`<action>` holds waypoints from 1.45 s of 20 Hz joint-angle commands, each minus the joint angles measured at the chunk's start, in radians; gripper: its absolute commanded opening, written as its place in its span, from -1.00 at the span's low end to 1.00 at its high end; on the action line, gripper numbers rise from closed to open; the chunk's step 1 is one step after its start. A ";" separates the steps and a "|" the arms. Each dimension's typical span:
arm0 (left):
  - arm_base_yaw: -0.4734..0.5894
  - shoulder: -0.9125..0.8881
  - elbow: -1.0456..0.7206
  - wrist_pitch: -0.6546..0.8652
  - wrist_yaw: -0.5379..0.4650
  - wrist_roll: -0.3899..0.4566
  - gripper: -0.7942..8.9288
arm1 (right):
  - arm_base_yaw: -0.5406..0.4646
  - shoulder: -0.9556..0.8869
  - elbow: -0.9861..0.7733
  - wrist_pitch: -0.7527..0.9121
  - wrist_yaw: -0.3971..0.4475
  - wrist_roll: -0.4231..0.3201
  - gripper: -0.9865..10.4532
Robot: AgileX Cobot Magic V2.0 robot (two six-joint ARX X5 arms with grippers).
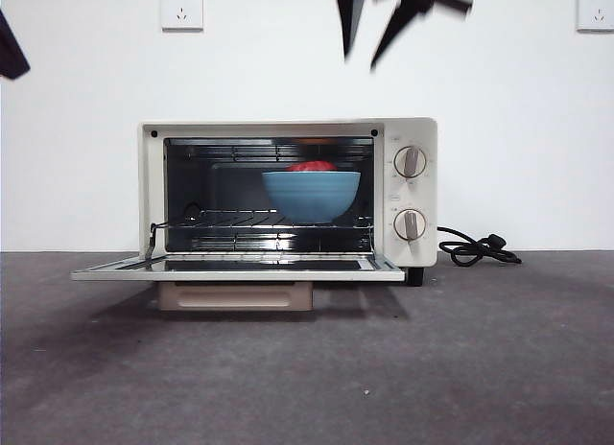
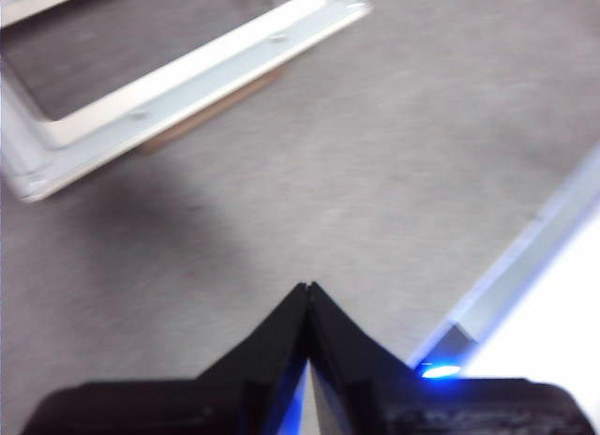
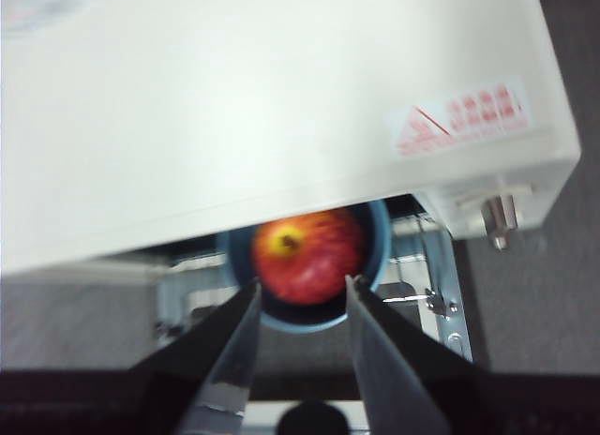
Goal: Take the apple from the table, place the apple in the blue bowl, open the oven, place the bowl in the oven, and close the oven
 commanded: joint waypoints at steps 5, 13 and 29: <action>0.135 0.116 -0.007 0.087 -0.010 0.006 -0.85 | 0.102 -0.280 0.005 -0.113 0.066 -0.430 -0.56; 0.491 0.398 -0.007 0.229 0.453 -0.036 -0.85 | 0.129 -0.548 -0.007 -0.322 0.176 -0.646 -0.85; 0.588 0.875 -0.007 0.500 0.580 -0.302 -0.85 | 0.129 -1.070 -0.462 -0.321 0.088 -0.549 -0.84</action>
